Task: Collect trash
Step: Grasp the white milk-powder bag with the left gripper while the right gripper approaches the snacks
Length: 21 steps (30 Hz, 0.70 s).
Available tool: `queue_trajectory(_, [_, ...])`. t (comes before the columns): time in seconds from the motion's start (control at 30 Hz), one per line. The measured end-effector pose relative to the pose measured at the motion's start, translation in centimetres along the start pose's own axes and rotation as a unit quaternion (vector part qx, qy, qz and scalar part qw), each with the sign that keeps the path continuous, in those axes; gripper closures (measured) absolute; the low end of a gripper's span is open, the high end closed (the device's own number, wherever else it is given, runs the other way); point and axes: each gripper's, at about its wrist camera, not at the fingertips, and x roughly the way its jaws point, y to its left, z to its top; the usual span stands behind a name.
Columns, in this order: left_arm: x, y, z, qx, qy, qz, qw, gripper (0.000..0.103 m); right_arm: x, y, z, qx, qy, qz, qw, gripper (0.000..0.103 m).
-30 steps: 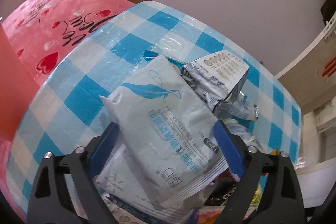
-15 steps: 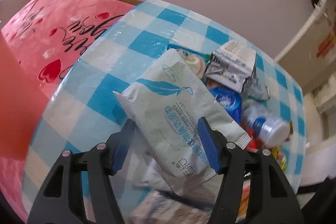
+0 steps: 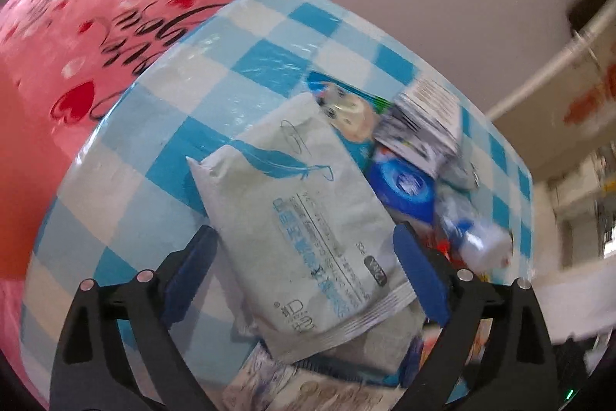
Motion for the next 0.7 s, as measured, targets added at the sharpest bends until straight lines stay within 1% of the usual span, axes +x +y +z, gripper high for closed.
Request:
queue_trajectory(0.07, [0.5,0.2,0.5,-0.019,-0.002,0.006,0.9998,0.01,0.1,-0.5,0.2,0.013,0.003,0.003,1.0,0.015])
queue_trajectory(0.23, [1.8,0.7,0.3,-0.028,0.014,0.009,0.9995,0.01,0.0,-1.2,0.3,0.033,0.001,0.002,0.999,0.016])
queue_trajectory(0.27, [1.7,0.7,0.2,-0.022,0.01,0.007,0.9997,0.012,0.0,-1.2,0.3,0.033,0.0,-0.001,0.999,0.017])
queue_trajectory(0.33, [1.4,0.7,-0.4,-0.01,0.003,0.007,0.9999,0.022,0.0,-1.0,0.3,0.031,0.0,-0.008,0.999,0.018])
queue_trajectory(0.37, [1.2,0.7,-0.5,-0.008,0.003,0.002,1.0,0.032,0.0,-1.0,0.3,0.029,0.0,-0.01,1.0,0.018])
queue_trajectory(0.4, [1.1,0.9,-0.6,-0.007,0.005,-0.015,0.9998,0.039,0.0,-0.9,0.3,0.028,0.0,-0.014,0.999,0.02])
queue_trajectory(0.43, [1.0,1.0,-0.7,-0.008,0.007,-0.023,0.9997,0.041,0.1,-0.8,0.3,0.028,0.0,-0.019,0.999,0.025])
queue_trajectory(0.47, [0.9,1.1,-0.8,-0.007,0.008,-0.029,0.9995,0.044,0.1,-0.7,0.3,0.028,0.001,-0.023,0.999,0.028])
queue_trajectory(0.6, [0.1,1.5,-1.0,0.003,0.002,-0.052,0.9987,0.059,0.4,-0.2,0.3,0.018,0.003,-0.041,0.999,0.031])
queue_trajectory(0.7, [-0.4,1.9,-1.1,0.012,0.003,-0.074,0.9972,0.066,0.5,-0.4,0.4,0.041,0.004,-0.028,0.999,0.041])
